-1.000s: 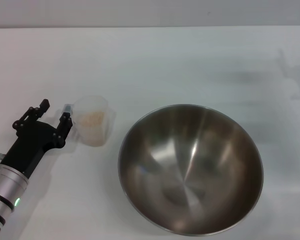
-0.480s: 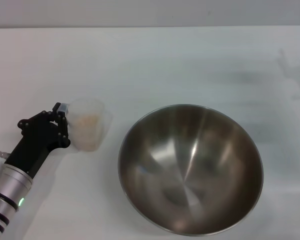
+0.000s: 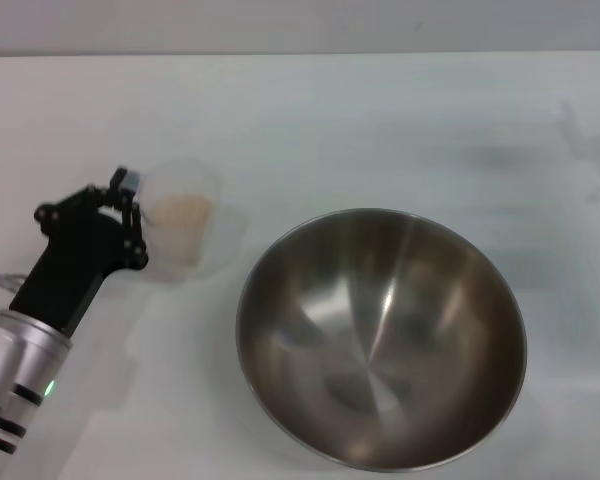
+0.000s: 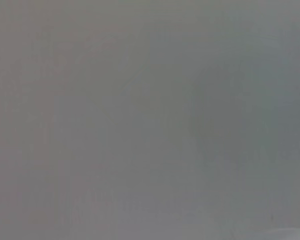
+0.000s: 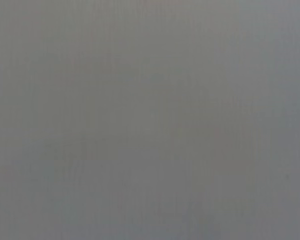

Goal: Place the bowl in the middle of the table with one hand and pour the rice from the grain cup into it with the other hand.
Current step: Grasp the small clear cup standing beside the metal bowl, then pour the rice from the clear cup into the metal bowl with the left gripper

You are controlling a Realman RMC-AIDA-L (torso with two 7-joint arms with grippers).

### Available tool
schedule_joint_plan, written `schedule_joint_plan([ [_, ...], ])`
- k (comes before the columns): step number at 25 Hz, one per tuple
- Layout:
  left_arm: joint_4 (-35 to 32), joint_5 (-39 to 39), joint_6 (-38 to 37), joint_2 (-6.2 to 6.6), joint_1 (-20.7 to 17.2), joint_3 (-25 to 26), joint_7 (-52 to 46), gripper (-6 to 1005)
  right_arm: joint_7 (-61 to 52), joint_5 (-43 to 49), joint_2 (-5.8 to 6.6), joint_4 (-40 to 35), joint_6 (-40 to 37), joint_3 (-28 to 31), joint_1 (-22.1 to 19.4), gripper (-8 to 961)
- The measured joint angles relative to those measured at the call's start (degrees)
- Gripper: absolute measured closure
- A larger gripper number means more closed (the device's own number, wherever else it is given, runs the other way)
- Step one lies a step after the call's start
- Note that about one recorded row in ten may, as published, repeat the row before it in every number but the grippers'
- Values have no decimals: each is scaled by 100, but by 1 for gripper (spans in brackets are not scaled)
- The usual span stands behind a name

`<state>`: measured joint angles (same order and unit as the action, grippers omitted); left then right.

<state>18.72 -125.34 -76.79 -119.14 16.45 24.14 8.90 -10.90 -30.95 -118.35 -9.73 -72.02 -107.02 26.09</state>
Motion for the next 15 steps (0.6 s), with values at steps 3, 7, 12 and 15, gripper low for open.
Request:
schedule_joint_plan([
  [3, 57, -202, -430, -1, 42, -53, 1029, 968, 0, -3, -2, 17, -1, 0, 0, 176],
  [7, 62, -858, -842, -3, 195, -68, 2893, 966, 0, -6, 1, 17, 9, 36, 7, 176],
  [12, 94, -1270, -911, -3, 322, -68, 4103, 964, 0, -8, 11, 21, 40, 63, 27, 176],
  [15, 119, -1771, -921, -4, 425, -68, 5517, 962, 0, -8, 13, 29, 42, 65, 27, 176],
])
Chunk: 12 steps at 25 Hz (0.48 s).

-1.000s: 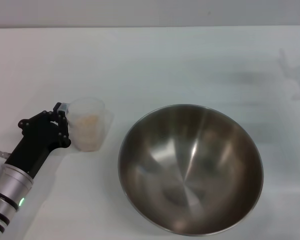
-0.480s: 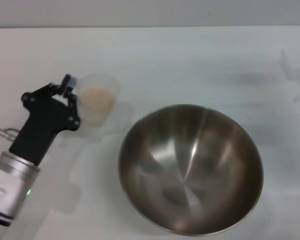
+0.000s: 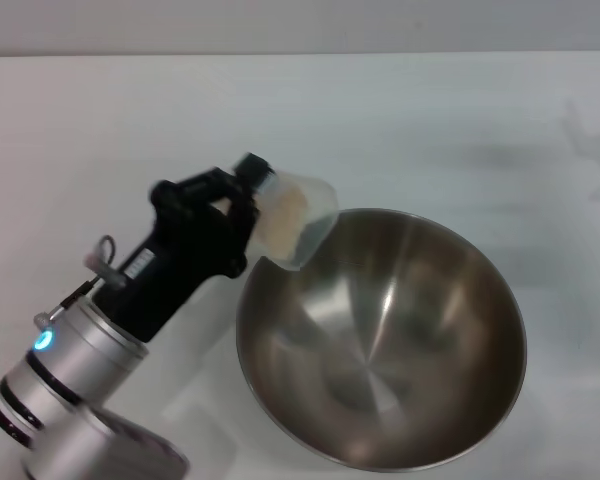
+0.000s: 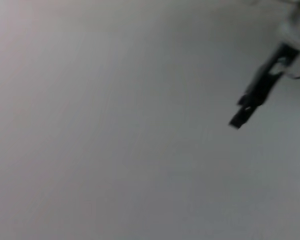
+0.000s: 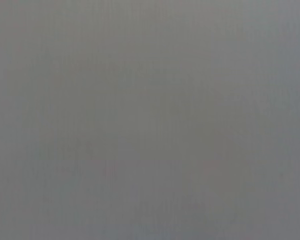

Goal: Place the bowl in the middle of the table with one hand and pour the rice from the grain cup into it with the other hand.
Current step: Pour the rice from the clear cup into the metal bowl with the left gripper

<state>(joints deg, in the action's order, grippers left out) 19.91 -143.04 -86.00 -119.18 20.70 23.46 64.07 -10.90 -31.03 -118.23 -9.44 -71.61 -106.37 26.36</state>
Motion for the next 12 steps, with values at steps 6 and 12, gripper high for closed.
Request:
schedule_joint_plan([
  [6, 57, -429, -1, 0, 17, 1, 1510, 960, 0, 0, 2, 26, 12, 7, -2, 176],
  [12, 49, -714, 21, 2, 21, 1, 3157, 957, 2, 0, 23, 56, 201, 126, 27, 176],
])
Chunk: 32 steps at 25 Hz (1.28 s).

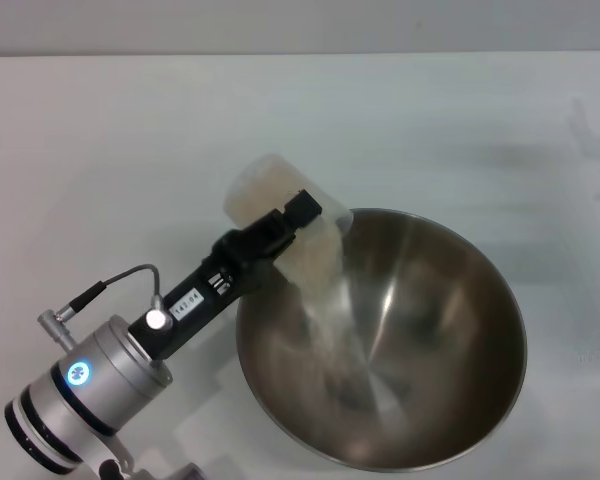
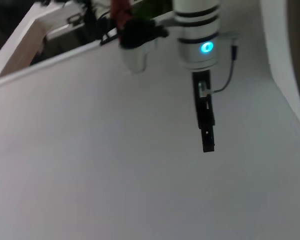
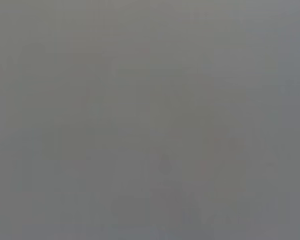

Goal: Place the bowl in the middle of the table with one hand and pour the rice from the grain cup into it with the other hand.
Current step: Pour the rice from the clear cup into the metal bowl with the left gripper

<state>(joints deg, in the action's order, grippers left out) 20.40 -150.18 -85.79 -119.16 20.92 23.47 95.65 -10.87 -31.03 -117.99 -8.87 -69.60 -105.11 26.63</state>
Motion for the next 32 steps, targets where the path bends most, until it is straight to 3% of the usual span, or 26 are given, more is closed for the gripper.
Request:
schedule_joint_plan([
  [10, -16, -269, -11, 32, 61, 30, 1590, 952, 153, 1, 5, 0, 32, 19, 27, 176],
  [16, -36, -409, -32, 40, 83, 19, 2007, 949, 199, 0, 9, 0, 52, 19, 44, 176],
  [26, -45, -459, -51, 43, 80, 25, 2241, 945, 215, 0, 13, -10, 61, 20, 61, 176],
  [32, -41, -444, -43, 43, 74, 44, 1903, 942, 217, 0, 24, -11, 62, 19, 97, 176],
])
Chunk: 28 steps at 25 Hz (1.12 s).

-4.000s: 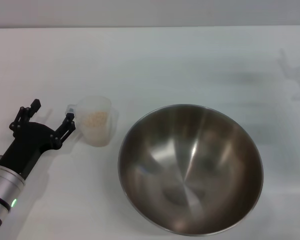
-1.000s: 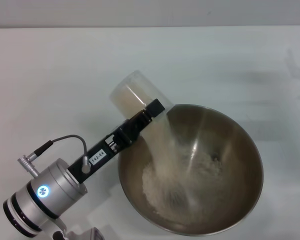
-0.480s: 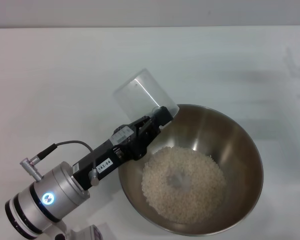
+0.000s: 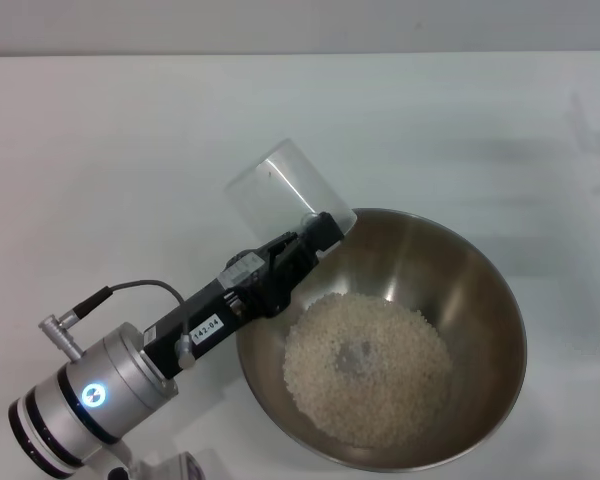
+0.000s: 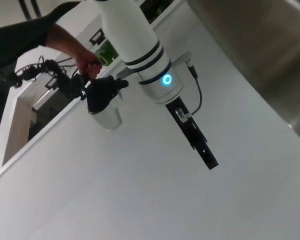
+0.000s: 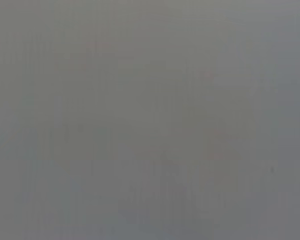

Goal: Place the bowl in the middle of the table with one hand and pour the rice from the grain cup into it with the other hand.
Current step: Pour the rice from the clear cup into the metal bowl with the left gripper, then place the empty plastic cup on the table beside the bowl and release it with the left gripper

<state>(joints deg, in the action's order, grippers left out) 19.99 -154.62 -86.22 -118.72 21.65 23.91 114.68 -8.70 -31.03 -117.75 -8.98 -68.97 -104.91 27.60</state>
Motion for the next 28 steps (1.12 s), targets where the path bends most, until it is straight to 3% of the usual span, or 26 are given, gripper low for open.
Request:
schedule_joint_plan([
  [2, 21, 12, -3, -3, -12, 8, -219, 941, 0, 0, 0, 5, 14, 0, 15, 176],
  [6, 124, 40, -44, -32, -135, 233, -1939, 939, 0, 0, 0, 9, 29, 0, 39, 176],
  [7, 124, 40, -44, -32, -135, 233, -1939, 939, 0, 0, 0, 9, 29, 0, 39, 176],
  [15, 516, 247, 49, -42, -532, 1297, -5931, 935, 0, 5, -18, -21, 30, 0, 49, 176],
  [16, 527, 629, 202, -43, -541, 1387, -6877, 934, 0, 18, -32, -26, 13, 0, 46, 176],
  [17, 527, 629, 202, -43, -541, 1387, -6877, 934, 0, 18, -32, -26, 13, 0, 46, 176],
  [18, 511, 1057, 437, -43, -517, 1404, -7702, 933, 0, 33, -42, -33, 6, 0, 36, 176],
  [20, 494, 1252, 603, -41, -493, 1405, -8096, 932, 0, 43, -46, -41, 2, 0, 32, 176],
  [21, 465, 1590, 983, -38, -445, 1409, -8761, 932, 0, 46, -54, -49, -7, 0, 25, 176],
  [28, 338, 2212, 2053, -36, -273, 1416, -10130, 929, -34, 47, -66, -60, -106, -5, -5, 176],
])
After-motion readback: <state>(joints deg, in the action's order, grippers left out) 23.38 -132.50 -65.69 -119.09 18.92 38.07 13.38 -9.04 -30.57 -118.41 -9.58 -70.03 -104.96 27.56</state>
